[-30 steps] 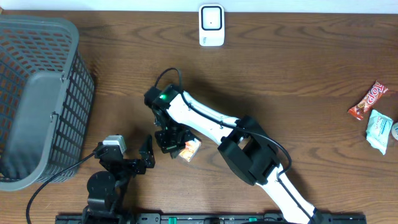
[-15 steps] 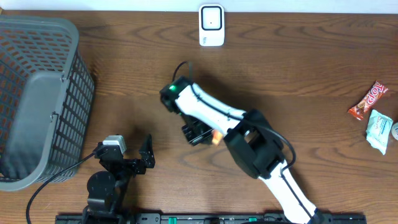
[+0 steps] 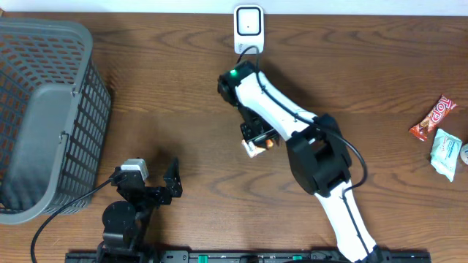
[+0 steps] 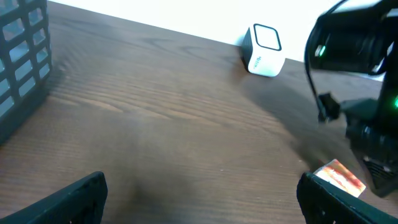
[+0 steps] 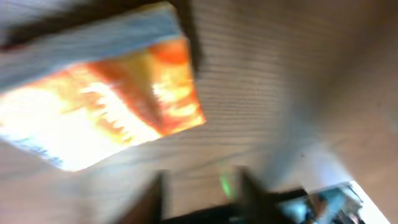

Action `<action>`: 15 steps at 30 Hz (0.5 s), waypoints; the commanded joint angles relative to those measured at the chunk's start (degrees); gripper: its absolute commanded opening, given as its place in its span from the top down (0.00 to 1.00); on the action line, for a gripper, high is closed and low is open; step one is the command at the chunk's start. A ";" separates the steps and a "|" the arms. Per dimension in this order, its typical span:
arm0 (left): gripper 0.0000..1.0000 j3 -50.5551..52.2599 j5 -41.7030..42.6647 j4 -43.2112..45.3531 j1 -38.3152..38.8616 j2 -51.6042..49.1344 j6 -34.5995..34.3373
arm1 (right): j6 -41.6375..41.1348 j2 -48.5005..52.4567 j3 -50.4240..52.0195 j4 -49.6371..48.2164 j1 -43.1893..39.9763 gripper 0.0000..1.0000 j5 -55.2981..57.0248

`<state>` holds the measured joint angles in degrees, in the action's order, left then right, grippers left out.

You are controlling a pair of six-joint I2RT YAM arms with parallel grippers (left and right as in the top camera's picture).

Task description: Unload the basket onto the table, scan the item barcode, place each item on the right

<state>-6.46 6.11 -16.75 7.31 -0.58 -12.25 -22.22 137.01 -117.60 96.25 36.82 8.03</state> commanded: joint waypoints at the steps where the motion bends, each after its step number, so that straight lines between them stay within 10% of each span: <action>1: 0.02 0.79 0.76 -1.68 -0.13 0.35 -0.52 | 3.56 -5.79 -2.40 -1.36 -0.20 0.30 -5.40; 6: 0.02 0.79 0.76 -1.68 -0.13 0.35 -0.52 | 11.58 -6.23 -1.36 -5.53 0.09 0.01 -10.10; 7: 0.02 0.79 0.76 -1.68 -0.13 0.35 -0.52 | 11.56 -6.23 -0.83 -6.12 0.09 0.11 -10.12; 9: 0.02 0.79 0.76 -1.68 -0.13 0.35 -0.52 | 10.86 -6.21 -0.66 -6.32 0.07 0.84 -10.10; 10: 0.02 0.79 0.76 -1.68 -0.13 0.35 -0.52 | 9.92 -6.19 -0.66 -6.47 0.02 0.99 -10.12; 15: 0.02 0.79 0.76 -1.68 -0.13 0.35 -0.52 | 8.98 -6.10 0.15 -8.70 0.07 0.99 -10.12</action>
<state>-6.46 6.11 -16.75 7.31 -0.60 -12.25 -13.19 130.98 -118.65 88.79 36.93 -1.37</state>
